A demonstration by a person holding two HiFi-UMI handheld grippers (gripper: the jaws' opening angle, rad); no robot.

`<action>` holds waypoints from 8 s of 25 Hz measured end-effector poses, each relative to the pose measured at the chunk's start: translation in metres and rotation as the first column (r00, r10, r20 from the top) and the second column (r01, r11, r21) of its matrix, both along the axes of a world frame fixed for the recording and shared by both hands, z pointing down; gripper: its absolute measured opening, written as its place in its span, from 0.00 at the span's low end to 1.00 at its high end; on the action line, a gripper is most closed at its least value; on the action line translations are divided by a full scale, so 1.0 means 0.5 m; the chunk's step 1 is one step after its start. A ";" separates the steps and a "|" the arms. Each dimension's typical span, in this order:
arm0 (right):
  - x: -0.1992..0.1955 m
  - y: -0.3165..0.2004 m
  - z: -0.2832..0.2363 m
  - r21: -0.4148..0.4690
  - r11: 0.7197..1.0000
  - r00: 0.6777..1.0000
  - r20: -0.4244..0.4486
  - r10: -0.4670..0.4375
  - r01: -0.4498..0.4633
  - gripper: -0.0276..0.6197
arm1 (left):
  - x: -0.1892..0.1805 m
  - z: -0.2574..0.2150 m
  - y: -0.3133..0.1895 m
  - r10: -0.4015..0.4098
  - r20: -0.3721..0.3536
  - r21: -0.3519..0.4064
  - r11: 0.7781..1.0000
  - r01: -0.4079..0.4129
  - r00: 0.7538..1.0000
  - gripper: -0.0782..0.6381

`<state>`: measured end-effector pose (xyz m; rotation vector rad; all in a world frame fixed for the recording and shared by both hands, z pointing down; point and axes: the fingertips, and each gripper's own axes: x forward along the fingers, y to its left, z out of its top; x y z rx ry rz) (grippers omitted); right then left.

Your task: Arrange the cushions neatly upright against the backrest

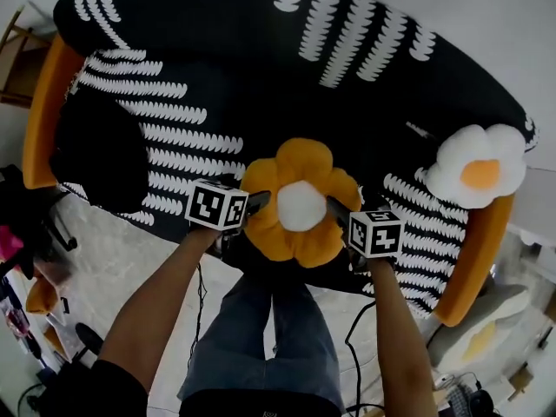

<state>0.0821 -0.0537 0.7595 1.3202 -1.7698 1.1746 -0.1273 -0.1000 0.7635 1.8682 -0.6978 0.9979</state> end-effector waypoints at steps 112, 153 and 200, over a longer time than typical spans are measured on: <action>-1.146 -0.439 -0.659 0.523 0.817 0.968 -0.074 -0.239 0.241 0.46 | -1.110 -0.702 -0.378 -0.157 -0.119 0.529 0.826 0.196 0.980 0.49; -0.959 -0.911 -0.158 0.401 0.912 0.953 -0.299 0.039 0.088 0.50 | -0.910 -0.164 -0.964 0.075 0.008 0.503 0.862 -0.069 0.997 0.53; -1.046 -0.474 -0.681 0.527 0.849 0.938 -0.270 0.217 -0.045 0.37 | -0.987 -0.749 -0.558 0.182 -0.115 0.666 0.743 -0.060 0.977 0.52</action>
